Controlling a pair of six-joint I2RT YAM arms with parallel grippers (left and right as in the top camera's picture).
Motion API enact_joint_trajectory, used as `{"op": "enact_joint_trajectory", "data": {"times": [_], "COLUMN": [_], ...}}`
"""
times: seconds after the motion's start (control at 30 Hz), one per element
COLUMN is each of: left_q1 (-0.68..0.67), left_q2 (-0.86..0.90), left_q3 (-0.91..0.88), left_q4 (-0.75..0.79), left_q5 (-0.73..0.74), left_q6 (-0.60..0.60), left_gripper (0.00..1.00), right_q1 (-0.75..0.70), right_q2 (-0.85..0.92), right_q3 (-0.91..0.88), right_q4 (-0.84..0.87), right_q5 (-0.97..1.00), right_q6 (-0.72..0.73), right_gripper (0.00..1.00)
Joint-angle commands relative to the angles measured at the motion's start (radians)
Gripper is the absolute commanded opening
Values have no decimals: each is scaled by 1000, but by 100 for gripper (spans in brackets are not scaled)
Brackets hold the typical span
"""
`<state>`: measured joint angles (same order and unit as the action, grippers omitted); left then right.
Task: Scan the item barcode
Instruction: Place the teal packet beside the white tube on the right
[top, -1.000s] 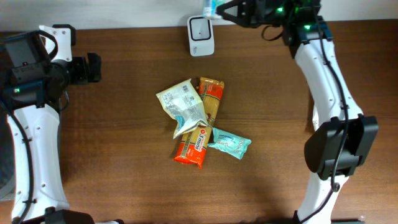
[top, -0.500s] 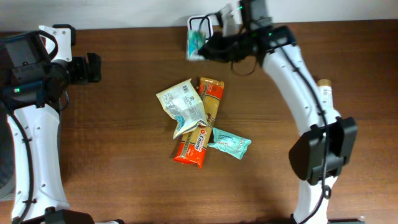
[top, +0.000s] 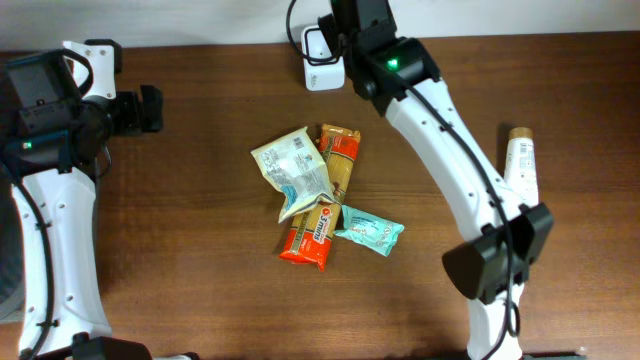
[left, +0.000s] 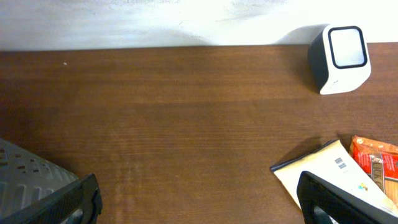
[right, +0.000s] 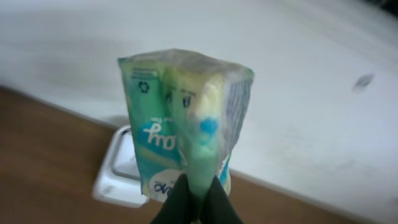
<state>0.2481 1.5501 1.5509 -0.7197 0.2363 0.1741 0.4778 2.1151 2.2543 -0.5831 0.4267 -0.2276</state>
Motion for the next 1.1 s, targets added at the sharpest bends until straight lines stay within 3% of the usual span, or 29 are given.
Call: {"op": "enact_joint_trajectory", "data": {"times": [0.0,0.13,0.43,1.07], "left_q1": [3,3,3,3], "left_q2": [-13,-13,-13,-13], "left_q3": [4,4,4,4], "left_q4": [0,0,0,0], "left_q5": [11,11,11,11], "left_q6": [-9,-9,-9,-9], "left_gripper": [99,99,99,99], "right_q1": [-2,-3,-19,-4], "right_q2": [121,245,474,509], "right_q3": [10,9,8,8], "right_q4": [105,239,600,625], "right_q5": [53,57,160,153], "right_q6": [-323,-566,-728,-737], "right_gripper": [4,4,4,4]}}
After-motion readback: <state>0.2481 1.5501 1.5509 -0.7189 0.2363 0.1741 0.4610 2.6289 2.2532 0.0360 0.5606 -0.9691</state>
